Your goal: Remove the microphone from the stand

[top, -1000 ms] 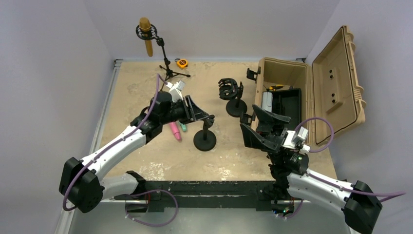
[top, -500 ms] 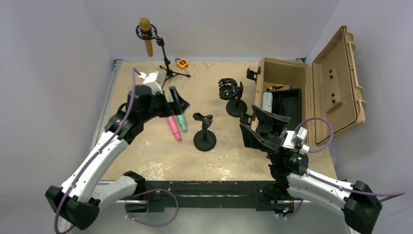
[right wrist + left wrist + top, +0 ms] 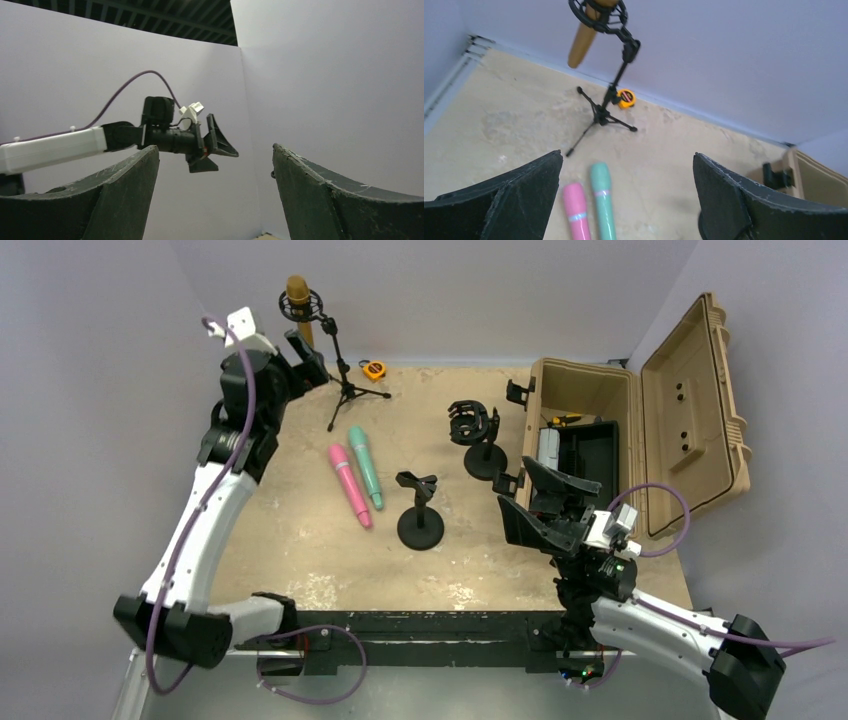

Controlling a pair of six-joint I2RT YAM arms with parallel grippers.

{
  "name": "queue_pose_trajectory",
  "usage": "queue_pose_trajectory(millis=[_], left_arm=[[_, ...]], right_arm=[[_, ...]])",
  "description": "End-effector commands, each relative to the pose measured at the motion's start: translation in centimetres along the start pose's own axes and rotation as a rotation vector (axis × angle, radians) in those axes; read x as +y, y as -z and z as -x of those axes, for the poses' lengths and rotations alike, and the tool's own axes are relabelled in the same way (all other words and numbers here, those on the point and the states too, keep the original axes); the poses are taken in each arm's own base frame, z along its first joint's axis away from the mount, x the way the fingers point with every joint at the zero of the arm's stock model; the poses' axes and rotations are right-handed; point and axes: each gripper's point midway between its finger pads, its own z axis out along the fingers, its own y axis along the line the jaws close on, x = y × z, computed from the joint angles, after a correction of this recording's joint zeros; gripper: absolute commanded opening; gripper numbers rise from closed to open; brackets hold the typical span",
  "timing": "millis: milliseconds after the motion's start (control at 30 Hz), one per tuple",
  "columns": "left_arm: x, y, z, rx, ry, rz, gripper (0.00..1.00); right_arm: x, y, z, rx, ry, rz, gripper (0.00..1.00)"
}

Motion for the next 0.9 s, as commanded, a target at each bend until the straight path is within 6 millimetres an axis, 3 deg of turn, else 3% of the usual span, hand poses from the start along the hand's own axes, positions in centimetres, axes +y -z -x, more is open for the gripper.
queue_pose_trajectory(millis=[0,200,333,467,733,867], left_arm=[[1.2,-6.0,6.3,-0.193,-0.060,0.086,1.00],[-0.5,-13.1,9.0,-0.219,-0.157,0.022,1.00],[1.8,-16.6,7.6,-0.116,-0.078,0.121,0.97],[1.6,-18.2,7.6,-0.157,-0.087,0.036,0.89],[1.9,-21.9,6.3,-0.151,-0.287,0.006,0.92],[2.2,-23.3,6.3,-0.180,-0.314,0.023,0.88]], right_arm=[[-0.1,0.1,0.6,-0.026,0.012,-0.003,0.81],[-0.3,0.1,0.4,-0.023,0.016,-0.012,0.81],[-0.5,0.0,-0.1,-0.012,0.024,-0.017,0.81],[-0.6,-0.2,-0.7,0.002,0.030,-0.019,0.81],[-0.7,-0.3,-1.3,0.015,0.034,-0.023,0.81],[-1.0,-0.3,-1.5,0.021,0.039,-0.032,0.81]])
